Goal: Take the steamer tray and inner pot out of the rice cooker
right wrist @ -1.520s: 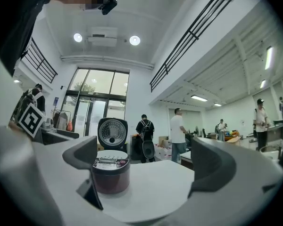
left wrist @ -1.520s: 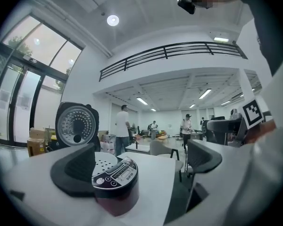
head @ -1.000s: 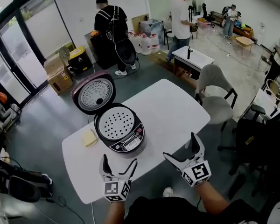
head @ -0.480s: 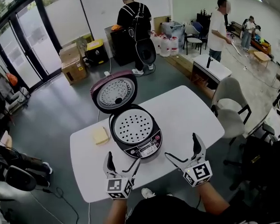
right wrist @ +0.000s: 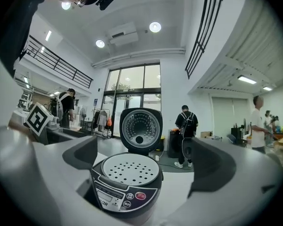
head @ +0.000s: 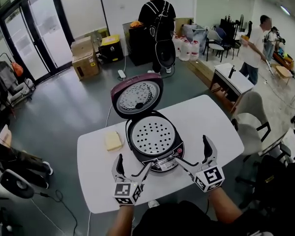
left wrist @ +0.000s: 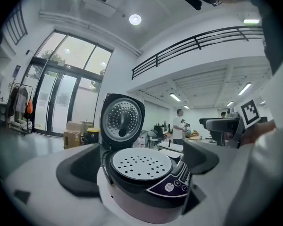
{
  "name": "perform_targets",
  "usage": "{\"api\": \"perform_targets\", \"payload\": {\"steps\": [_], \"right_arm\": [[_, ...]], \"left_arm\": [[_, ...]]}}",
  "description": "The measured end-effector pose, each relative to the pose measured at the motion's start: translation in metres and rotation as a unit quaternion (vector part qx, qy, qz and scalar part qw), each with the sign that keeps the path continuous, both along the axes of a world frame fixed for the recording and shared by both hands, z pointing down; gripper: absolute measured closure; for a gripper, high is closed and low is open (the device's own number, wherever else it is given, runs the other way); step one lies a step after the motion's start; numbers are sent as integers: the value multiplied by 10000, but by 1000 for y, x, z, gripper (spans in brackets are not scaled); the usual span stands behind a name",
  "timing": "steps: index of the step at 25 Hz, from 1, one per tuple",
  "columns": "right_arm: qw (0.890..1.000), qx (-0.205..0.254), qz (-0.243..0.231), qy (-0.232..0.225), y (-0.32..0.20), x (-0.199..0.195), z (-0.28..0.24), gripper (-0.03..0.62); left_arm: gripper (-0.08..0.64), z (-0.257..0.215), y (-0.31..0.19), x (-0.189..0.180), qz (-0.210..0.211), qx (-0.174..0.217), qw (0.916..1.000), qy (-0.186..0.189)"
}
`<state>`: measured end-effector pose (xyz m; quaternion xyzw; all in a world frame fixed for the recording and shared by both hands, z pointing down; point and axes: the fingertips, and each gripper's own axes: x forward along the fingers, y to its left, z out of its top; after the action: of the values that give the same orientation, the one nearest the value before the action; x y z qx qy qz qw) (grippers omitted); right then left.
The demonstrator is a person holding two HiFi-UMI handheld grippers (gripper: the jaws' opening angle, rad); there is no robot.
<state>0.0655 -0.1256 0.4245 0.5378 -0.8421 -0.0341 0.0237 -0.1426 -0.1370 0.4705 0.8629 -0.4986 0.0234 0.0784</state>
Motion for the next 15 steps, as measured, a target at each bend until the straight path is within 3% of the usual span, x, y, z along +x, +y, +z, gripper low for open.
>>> {"api": "perform_targets", "payload": {"steps": [8, 15], "right_arm": [[9970, -26, -535, 559, -44, -14, 9, 2], [9879, -404, -1131, 984, -105, -12, 31, 3]], "left_arm": [[60, 12, -30, -5, -90, -150, 9995, -266], [81, 28, -73, 5, -191, -338, 9944, -987]]}}
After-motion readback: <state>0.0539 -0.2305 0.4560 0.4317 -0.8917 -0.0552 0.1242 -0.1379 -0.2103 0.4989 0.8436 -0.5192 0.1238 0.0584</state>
